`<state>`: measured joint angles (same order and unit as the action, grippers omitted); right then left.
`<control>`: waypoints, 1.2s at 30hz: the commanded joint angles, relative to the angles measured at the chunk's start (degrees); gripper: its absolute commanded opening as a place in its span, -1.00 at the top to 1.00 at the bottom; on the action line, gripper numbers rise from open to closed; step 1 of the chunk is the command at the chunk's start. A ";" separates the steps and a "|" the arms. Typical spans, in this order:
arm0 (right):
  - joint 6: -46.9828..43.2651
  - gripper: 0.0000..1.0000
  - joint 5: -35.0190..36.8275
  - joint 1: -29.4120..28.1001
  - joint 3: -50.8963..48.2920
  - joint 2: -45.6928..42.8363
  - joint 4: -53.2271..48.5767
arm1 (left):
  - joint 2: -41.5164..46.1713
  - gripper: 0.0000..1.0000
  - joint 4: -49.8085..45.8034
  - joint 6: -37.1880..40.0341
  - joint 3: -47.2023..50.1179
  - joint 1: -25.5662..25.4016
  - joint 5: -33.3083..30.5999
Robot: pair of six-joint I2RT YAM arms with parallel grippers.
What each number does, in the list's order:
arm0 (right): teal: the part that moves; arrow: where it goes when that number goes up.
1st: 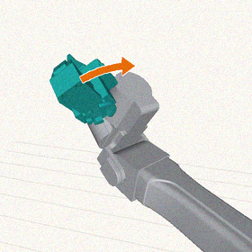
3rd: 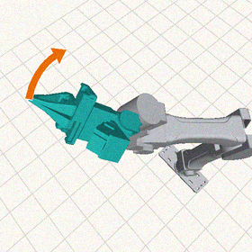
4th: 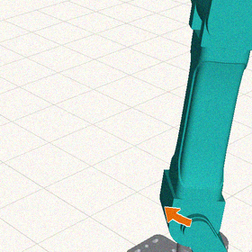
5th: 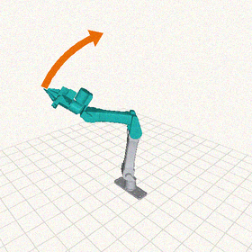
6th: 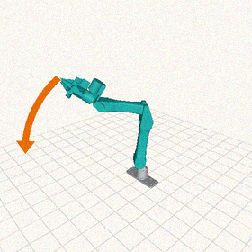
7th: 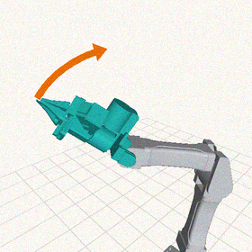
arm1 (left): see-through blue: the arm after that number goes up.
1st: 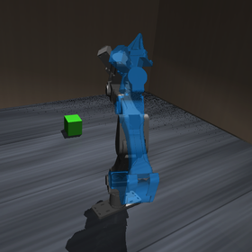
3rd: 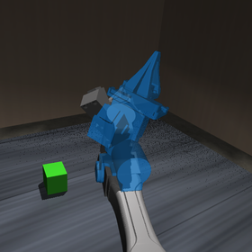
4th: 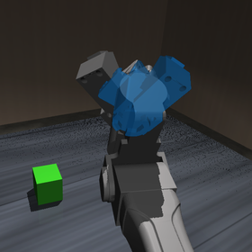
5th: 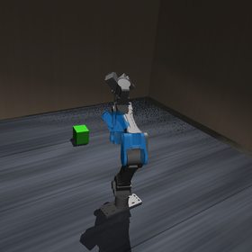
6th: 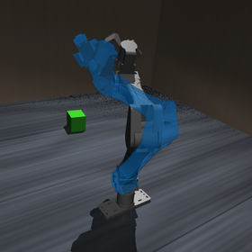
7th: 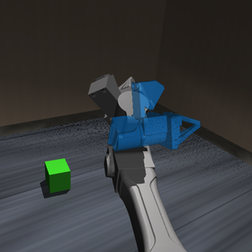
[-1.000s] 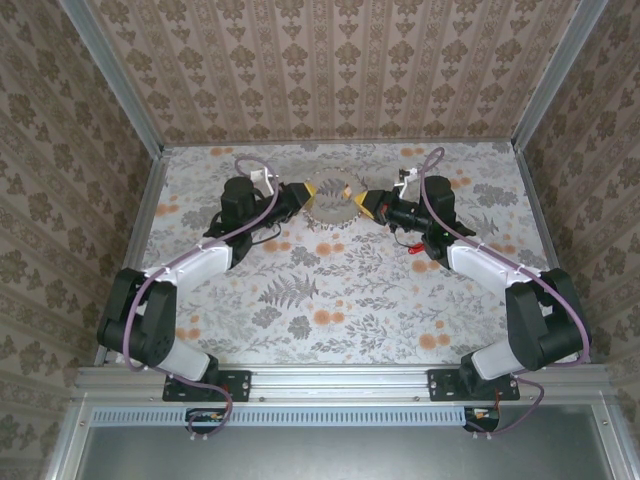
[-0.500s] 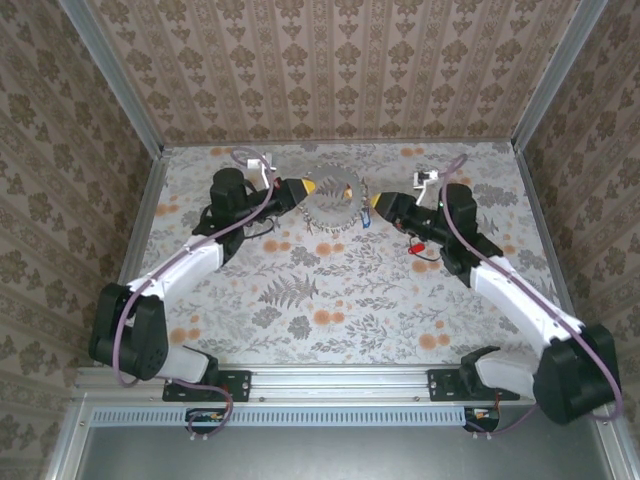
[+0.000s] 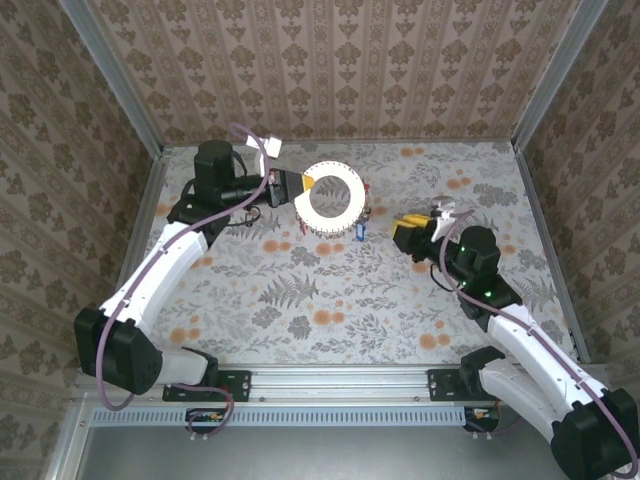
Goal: Put the keys on the keyring
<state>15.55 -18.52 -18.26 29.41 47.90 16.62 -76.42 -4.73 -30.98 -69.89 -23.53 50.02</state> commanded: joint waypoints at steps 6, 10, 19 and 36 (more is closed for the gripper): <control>-35.04 0.46 4.64 -10.28 -4.76 -1.03 12.47 | -0.50 1.00 -7.21 7.79 -6.08 -0.58 5.18; -37.90 0.49 5.91 -12.71 -5.34 0.12 14.91 | -0.57 1.00 -8.05 9.00 -6.79 -0.55 5.24; -39.32 0.53 5.79 -16.44 -7.35 3.58 24.89 | -1.60 1.00 -10.43 10.56 -8.92 -0.55 5.85; -40.77 0.58 2.71 -17.86 -4.99 7.93 27.28 | -3.29 1.00 -12.21 11.15 -10.88 -0.55 6.58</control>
<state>-24.14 -14.15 -35.62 22.68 55.27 40.99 -79.83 -18.00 -20.91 -78.19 -23.70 54.15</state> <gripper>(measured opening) 0.209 0.069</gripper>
